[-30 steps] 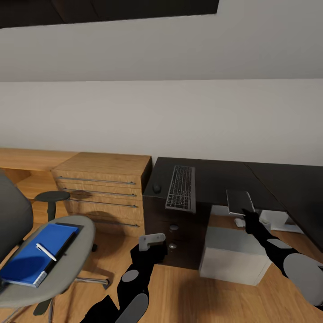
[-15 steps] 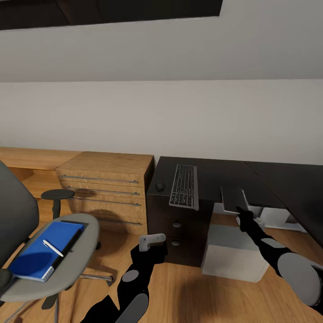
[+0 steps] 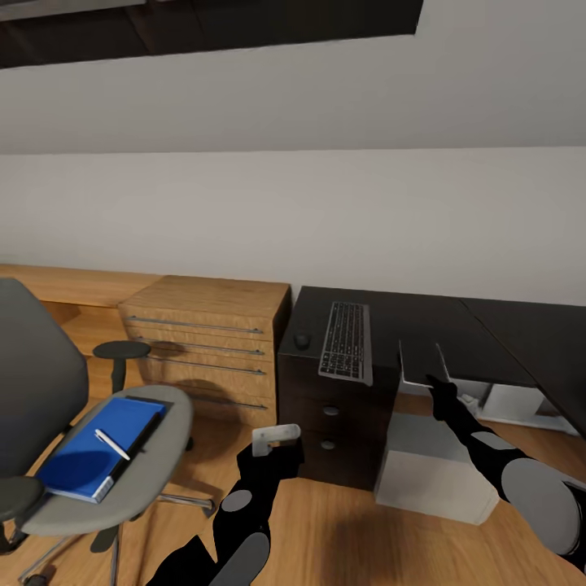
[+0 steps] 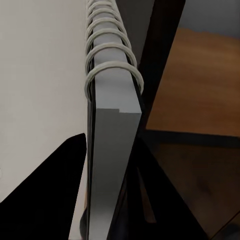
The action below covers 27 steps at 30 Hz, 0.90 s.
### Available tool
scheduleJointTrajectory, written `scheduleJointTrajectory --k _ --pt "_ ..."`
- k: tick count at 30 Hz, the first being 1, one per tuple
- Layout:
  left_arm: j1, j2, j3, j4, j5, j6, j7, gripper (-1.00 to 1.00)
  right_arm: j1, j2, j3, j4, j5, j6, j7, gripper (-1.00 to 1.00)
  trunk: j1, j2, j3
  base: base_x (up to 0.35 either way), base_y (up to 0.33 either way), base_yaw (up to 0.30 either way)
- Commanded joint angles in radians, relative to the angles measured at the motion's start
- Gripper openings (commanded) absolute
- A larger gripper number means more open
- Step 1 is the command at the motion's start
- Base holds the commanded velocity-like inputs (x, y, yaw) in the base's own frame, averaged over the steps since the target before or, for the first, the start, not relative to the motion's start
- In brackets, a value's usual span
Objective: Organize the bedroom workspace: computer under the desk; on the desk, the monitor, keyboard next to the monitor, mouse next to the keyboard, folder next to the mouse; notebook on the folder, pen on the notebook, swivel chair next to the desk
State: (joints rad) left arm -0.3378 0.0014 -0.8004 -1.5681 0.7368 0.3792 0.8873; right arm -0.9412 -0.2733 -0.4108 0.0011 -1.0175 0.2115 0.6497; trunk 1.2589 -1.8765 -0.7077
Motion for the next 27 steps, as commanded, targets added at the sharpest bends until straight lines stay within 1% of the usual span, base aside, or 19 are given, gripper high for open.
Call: scheduleJointTrajectory --k 1,23,27 --pt "-0.001 0.000 -0.001 -0.001 0.004 0.004 0.007 1.00 -0.001 -0.001 -0.002 0.001 -0.009 0.011 0.002 -1.00 0.000 -0.001 -0.001 0.000 0.000 0.036" --pt "-0.001 0.000 -0.002 -0.002 0.004 0.003 0.008 1.00 -0.001 -0.001 0.000 0.005 -0.003 0.015 0.001 -1.00 0.000 -0.001 0.000 0.000 0.000 0.005" --pt "-0.001 0.000 -0.002 -0.003 0.004 0.003 0.008 1.00 -0.001 -0.001 0.000 0.006 -0.003 0.016 0.001 -1.00 0.000 -0.001 0.000 0.104 0.000 0.000"
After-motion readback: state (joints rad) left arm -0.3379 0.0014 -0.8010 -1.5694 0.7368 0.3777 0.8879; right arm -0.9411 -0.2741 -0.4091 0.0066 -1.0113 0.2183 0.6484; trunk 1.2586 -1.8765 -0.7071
